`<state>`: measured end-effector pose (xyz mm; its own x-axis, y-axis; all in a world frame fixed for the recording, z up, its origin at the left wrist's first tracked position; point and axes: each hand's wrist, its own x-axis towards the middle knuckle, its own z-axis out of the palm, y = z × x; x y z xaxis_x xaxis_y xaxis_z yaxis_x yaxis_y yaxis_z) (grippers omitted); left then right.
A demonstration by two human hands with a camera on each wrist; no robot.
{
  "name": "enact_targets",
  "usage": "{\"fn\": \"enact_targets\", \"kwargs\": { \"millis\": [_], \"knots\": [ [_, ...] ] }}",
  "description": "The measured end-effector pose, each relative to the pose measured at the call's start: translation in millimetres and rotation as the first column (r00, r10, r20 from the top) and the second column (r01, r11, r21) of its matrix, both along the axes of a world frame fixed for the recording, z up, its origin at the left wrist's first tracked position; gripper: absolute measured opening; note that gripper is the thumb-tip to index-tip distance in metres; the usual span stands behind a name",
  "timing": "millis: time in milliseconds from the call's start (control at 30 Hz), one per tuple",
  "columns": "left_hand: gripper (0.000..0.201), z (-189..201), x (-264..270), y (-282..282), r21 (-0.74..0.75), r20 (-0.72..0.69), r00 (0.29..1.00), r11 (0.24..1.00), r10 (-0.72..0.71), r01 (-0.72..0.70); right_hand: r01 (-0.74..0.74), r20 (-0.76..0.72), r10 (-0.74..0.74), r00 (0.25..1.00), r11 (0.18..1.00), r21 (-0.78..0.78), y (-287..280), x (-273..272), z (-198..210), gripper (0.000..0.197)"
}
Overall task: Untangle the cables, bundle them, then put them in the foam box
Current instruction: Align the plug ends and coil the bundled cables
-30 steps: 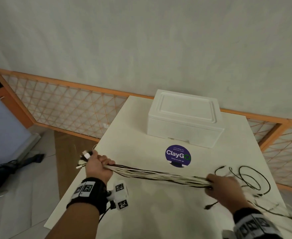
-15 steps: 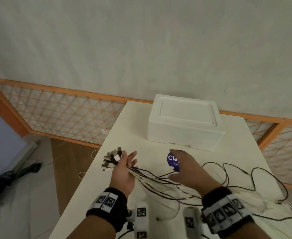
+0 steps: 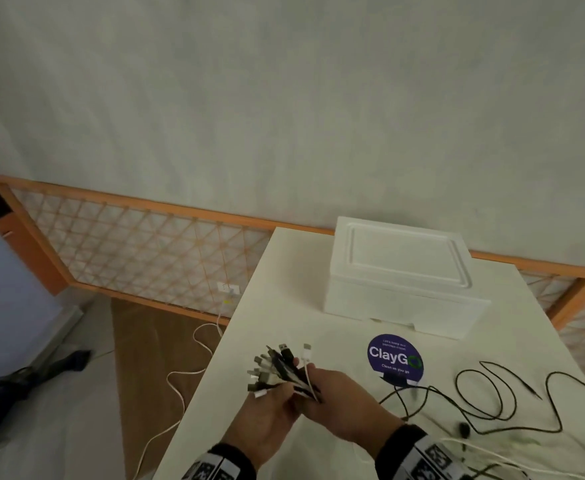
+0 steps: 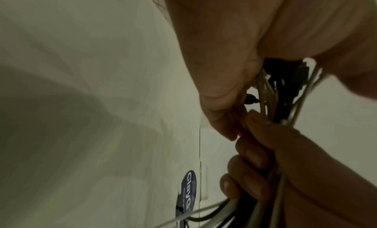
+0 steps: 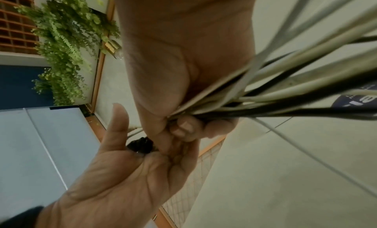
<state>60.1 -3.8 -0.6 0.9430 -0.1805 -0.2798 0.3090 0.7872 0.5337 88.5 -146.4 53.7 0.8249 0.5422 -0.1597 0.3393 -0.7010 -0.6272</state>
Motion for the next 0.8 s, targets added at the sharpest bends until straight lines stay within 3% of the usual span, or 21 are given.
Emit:
{"fn": "enact_targets", "kwargs": {
  "millis": [133, 267, 333, 400, 467, 567, 600, 700, 800],
  "knots": [
    [0.085, -4.3, 0.0, 1.9, -0.073, -0.014, 0.999, 0.996, 0.043, -0.044, 0.006, 0.063, 0.001, 0.998, 0.994, -0.110, 10.0, -6.2, -1.7, 0.038],
    [0.094, -0.9, 9.9, 13.5, -0.119, -0.072, 0.974, 0.968, 0.213, -0.220, -0.003, -0.010, 0.001, 1.000, 0.989, -0.145, 10.0, -6.5, 2.4, 0.018],
    [0.075, 4.1, 13.9, 14.8, -0.109, -0.109, 0.970, 0.968, 0.216, -0.227, -0.010, -0.081, -0.001, 0.997, 0.990, -0.143, 8.5, -5.1, 3.2, 0.019],
    [0.070, 12.3, 13.4, 7.0, 0.006, -0.050, 0.984, 0.986, 0.170, -0.169, 0.014, -0.166, -0.024, 0.986, 0.998, -0.059, 9.7, -3.4, 4.2, 0.019],
    [0.067, 19.9, 15.2, -2.2, 0.176, 0.035, 0.993, 0.978, 0.109, -0.113, 0.098, -0.273, -0.055, 0.960, 0.984, 0.149, 13.3, -2.8, 8.8, 0.015],
    [0.097, 25.3, 14.1, -4.9, 0.327, 0.119, 0.992, 0.942, 0.040, -0.078, 0.231, -0.322, -0.138, 0.937, 0.934, 0.273, 17.0, 0.1, 13.7, 0.014],
    [0.097, 23.1, 11.6, -0.2, 0.373, 0.127, 0.992, 0.926, 0.018, -0.064, 0.259, -0.300, -0.173, 0.938, 0.925, 0.278, 16.6, 1.0, 13.3, 0.010],
    [0.050, 19.7, 3.6, -4.2, 0.481, -0.019, 0.995, 0.871, -0.099, 0.096, 0.340, -0.234, -0.275, 0.932, 0.888, 0.309, 16.9, 2.7, 10.6, 0.009],
    [0.063, 23.4, -1.7, -26.8, 0.611, 0.000, 0.956, 0.757, -0.295, 0.233, 0.381, -0.205, -0.331, 0.921, 0.873, 0.305, 21.3, 2.7, 17.9, 0.010]
  ]
}}
